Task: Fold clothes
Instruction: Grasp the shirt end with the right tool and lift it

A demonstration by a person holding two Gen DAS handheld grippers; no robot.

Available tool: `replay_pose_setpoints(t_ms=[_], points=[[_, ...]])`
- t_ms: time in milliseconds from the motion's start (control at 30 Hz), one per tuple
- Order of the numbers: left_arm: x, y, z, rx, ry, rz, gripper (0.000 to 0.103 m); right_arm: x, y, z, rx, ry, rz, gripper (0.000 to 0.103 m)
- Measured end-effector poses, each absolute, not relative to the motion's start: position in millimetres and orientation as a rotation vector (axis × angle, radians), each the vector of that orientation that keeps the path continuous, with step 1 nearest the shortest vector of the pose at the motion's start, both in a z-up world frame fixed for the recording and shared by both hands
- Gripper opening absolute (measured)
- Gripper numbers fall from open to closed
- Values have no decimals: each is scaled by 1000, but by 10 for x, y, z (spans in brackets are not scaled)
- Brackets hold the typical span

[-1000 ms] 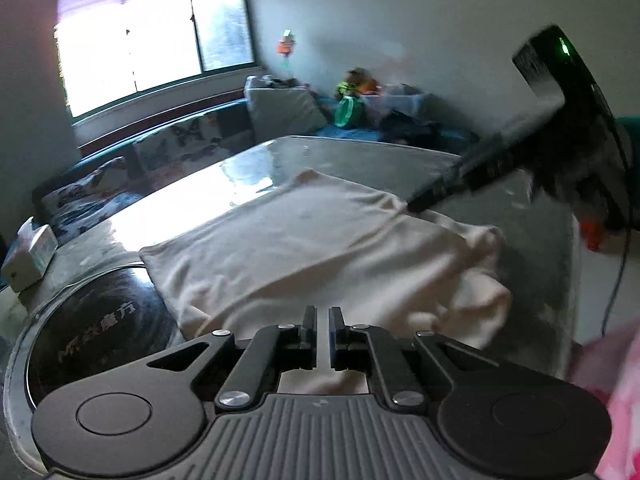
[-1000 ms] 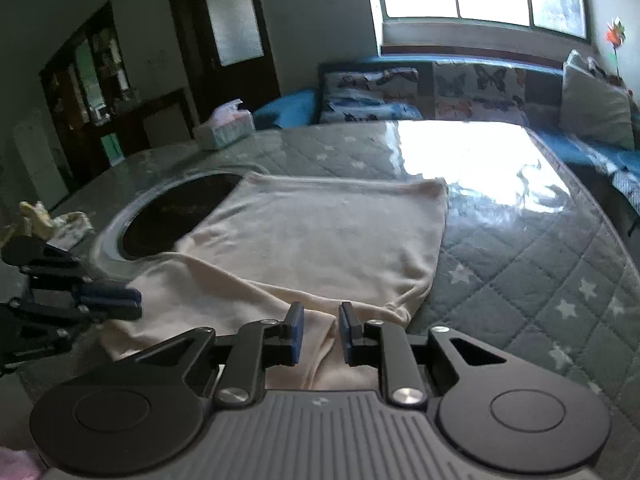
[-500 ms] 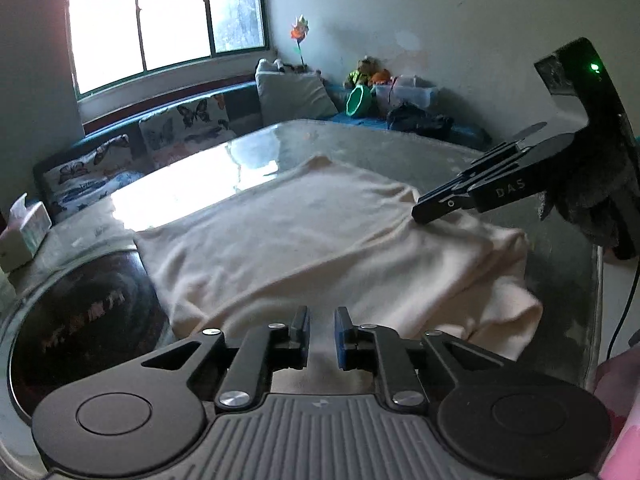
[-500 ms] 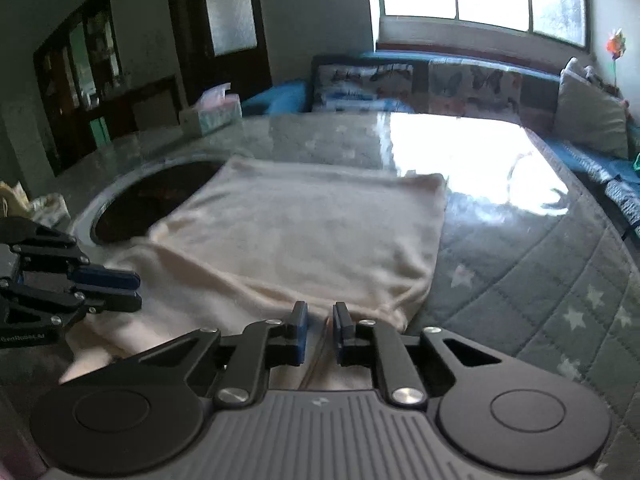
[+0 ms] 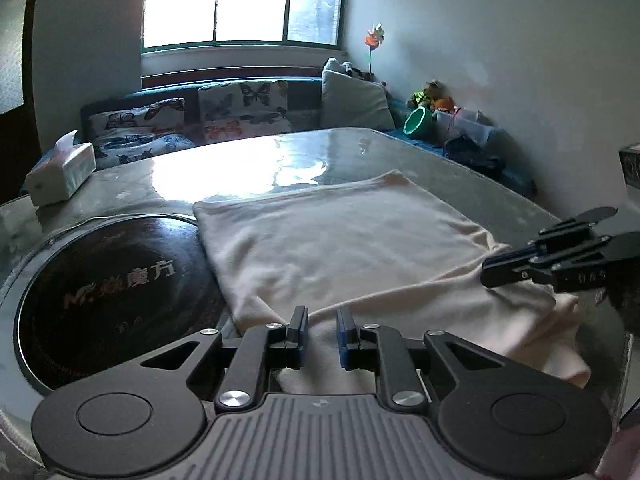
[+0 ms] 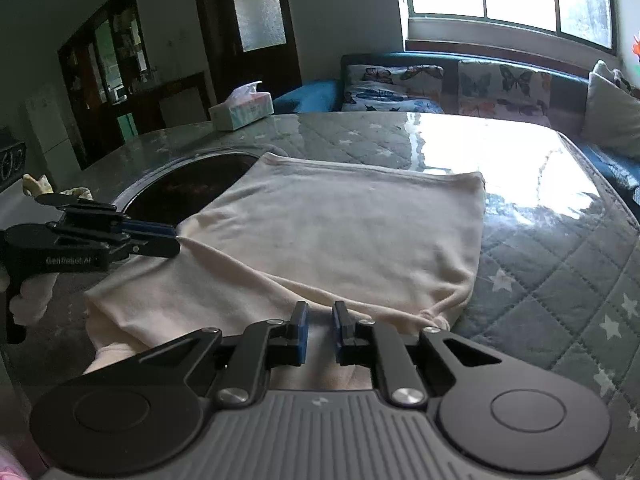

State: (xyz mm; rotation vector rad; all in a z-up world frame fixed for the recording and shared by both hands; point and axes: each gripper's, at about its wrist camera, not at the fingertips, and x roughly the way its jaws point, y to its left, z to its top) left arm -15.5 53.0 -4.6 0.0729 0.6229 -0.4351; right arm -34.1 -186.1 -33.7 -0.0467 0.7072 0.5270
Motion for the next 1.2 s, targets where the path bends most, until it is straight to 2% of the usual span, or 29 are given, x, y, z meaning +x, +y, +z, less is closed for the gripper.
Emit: replay_pose_setpoints(t_ms=[233,300,467,567,600,667,1100,1133,1200], points=[[-188,520,-27,109,620,-421,22,-454,-1858,-241,-104,689,572,14],[-325,471,37,185,592,-444,38,-486,-1857,-214,-120,683,584,16],[-778,248,109,349,539,-579,47,-569,-1798,-214,-207,693,649,19],[-1041,133,87,447,520,-657,58,-571,-1805,-330,-217,716,648,21],[-1113,105,68,483,514,-668,58,-581,-1814,-320,-211,714,648,22],[-1213,69,14,546,504,-679,59,-618,-1819,-269,-209,706,644,33],[-1289,-125,-200,688,436,-762,60,-782,-1909,-263,-219,716,656,33],[-1278,-142,-214,684,428,-768,60,-811,-1909,-246,-238,712,663,33],[-1241,-165,-231,665,424,-780,48,-870,-1910,-214,-276,705,677,33]])
